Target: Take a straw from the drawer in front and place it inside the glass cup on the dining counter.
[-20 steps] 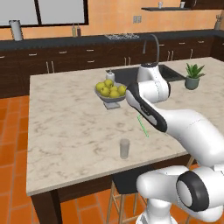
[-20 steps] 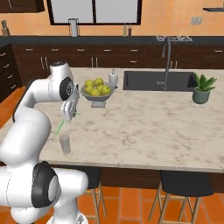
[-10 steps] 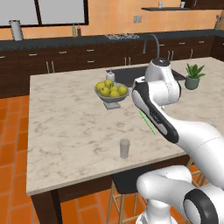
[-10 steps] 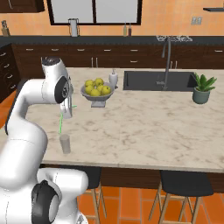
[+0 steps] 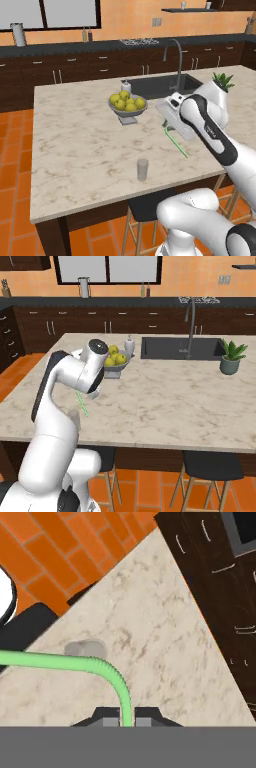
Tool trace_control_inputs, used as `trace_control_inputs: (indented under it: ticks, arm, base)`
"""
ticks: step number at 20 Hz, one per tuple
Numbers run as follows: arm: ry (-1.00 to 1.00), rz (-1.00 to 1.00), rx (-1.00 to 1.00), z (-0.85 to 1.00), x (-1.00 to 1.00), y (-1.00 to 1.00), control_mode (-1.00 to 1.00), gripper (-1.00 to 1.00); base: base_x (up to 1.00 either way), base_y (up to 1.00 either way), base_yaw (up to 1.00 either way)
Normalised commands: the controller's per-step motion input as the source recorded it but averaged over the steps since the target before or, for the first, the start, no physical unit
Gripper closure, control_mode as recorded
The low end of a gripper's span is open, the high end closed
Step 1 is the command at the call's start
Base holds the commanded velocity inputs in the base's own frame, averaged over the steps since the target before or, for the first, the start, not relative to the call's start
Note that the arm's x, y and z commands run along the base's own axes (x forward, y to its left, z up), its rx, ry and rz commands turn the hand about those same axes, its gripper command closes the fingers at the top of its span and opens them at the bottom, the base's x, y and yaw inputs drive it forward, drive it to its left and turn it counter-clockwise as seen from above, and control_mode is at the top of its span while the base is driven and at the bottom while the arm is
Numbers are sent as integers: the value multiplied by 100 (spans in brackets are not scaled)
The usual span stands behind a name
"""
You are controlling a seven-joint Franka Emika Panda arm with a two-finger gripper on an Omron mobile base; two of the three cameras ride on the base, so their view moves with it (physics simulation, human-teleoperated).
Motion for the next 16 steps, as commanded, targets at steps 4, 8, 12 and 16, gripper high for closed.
trace_control_inputs:
  ticks: [4,8,12,16]
  arm:
    - [0,50,34,0,0,26,-100,100]
    - [0,35,35,0,6,39,-100,100]
    - [-2,20,36,0,11,25,-100,100]
    - [-9,13,39,6,2,14,-100,100]
  base:
    - [0,0,0]
    - [0,0,0]
    - [0,0,0]
    - [0,0,0]
